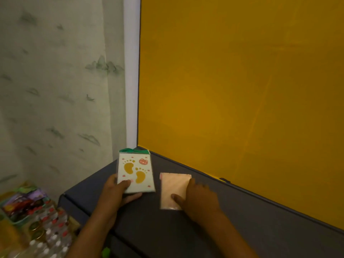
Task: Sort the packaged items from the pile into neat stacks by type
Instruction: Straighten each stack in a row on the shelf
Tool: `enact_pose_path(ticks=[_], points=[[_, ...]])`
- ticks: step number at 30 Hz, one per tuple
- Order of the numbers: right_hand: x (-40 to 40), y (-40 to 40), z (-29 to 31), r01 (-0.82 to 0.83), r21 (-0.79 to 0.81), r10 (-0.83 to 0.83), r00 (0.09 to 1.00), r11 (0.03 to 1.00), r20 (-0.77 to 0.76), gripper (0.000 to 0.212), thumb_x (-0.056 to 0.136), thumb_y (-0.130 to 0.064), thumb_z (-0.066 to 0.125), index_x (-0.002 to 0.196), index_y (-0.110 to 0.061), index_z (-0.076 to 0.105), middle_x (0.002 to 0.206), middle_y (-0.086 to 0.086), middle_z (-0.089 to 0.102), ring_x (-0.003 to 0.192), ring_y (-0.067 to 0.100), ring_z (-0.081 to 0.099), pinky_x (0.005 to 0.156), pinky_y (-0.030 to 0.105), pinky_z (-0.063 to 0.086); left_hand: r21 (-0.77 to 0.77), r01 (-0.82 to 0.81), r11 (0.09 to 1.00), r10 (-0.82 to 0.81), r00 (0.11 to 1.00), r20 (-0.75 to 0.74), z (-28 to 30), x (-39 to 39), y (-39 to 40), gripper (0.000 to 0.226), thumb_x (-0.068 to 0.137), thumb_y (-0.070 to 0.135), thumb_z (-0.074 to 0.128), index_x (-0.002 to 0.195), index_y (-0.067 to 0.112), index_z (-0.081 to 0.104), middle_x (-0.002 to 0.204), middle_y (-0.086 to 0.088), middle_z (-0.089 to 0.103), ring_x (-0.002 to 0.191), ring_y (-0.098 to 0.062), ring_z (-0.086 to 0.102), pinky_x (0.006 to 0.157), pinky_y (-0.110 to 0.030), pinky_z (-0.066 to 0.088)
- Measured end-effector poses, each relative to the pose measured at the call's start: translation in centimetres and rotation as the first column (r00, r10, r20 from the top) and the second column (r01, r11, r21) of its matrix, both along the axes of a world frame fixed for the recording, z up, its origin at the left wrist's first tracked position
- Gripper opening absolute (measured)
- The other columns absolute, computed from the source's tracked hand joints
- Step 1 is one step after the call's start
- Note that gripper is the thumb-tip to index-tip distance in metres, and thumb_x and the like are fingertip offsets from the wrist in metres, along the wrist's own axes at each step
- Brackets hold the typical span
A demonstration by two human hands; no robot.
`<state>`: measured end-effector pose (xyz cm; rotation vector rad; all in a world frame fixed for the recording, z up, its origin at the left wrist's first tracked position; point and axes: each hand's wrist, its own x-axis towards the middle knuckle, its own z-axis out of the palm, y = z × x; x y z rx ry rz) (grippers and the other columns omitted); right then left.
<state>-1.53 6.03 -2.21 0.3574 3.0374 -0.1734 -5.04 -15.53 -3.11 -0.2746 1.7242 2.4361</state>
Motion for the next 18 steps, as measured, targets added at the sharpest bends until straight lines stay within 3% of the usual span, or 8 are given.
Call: enact_pose_path(ticks=[6,10,12,15,18], points=[[-0.9,-3.0,-0.4,0.052,0.009,-0.053,0.995,0.999,0.090,0.124,0.066,-0.084,0.054,0.149,-0.003,0.012,0.149,0.019,0.032,0.132,0.034,0.036,0.104,0.042,0.039,0.112,-0.061,0.992,0.059,0.998,0.019,0.1,1.0,-2.9,0.031,0.093,-0.002,0.046,0.121,0.012,0.045,0.118,-0.013,0.054,0.103,-0.036,0.059,0.060,-0.037,0.060],[-1.9,-2.5,-0.2,0.055,-0.053,-0.050,0.996,0.997,0.079,0.133,0.059,-0.082,0.064,0.150,-0.003,0.008,0.151,0.018,0.028,0.137,0.034,0.030,0.108,0.044,0.035,0.144,-0.075,0.987,0.075,0.997,0.008,0.0,1.4,-4.3,0.035,0.093,-0.002,0.046,0.124,0.015,0.044,0.108,-0.008,0.056,0.100,-0.034,0.059,0.056,-0.034,0.060],[-2.2,-2.3,-0.4,0.047,-0.107,-0.041,0.998,0.993,0.055,0.137,0.053,-0.080,0.070,0.151,-0.005,0.007,0.151,0.016,0.027,0.137,0.034,0.028,0.108,0.045,0.035,0.141,-0.091,0.986,0.089,0.996,0.022,-0.2,1.5,-4.8,0.039,0.093,-0.001,0.047,0.128,0.015,0.044,0.114,-0.009,0.055,0.102,-0.035,0.059,0.056,-0.035,0.061],[-2.5,-2.0,-0.2,0.041,-0.163,-0.038,0.999,0.986,0.021,0.140,0.050,-0.074,0.076,0.151,-0.007,0.006,0.152,0.016,0.022,0.141,0.036,0.019,0.110,0.047,0.031,0.127,-0.091,0.988,0.090,0.996,0.015,-0.2,1.8,-5.2,0.040,0.093,-0.001,0.049,0.130,0.013,0.044,0.126,-0.014,0.053,0.107,-0.037,0.059,0.060,-0.038,0.061],[-2.9,-1.6,0.2,0.048,-0.190,-0.055,0.998,0.981,-0.030,0.128,0.058,-0.064,0.079,0.150,-0.007,0.010,0.154,0.016,0.022,0.143,0.038,0.015,0.115,0.047,0.023,0.136,-0.080,0.988,0.081,0.997,0.000,-0.3,2.0,-5.5,0.042,0.092,-0.002,0.050,0.130,0.012,0.045,0.130,-0.016,0.052,0.108,-0.038,0.058,0.062,-0.039,0.061]])
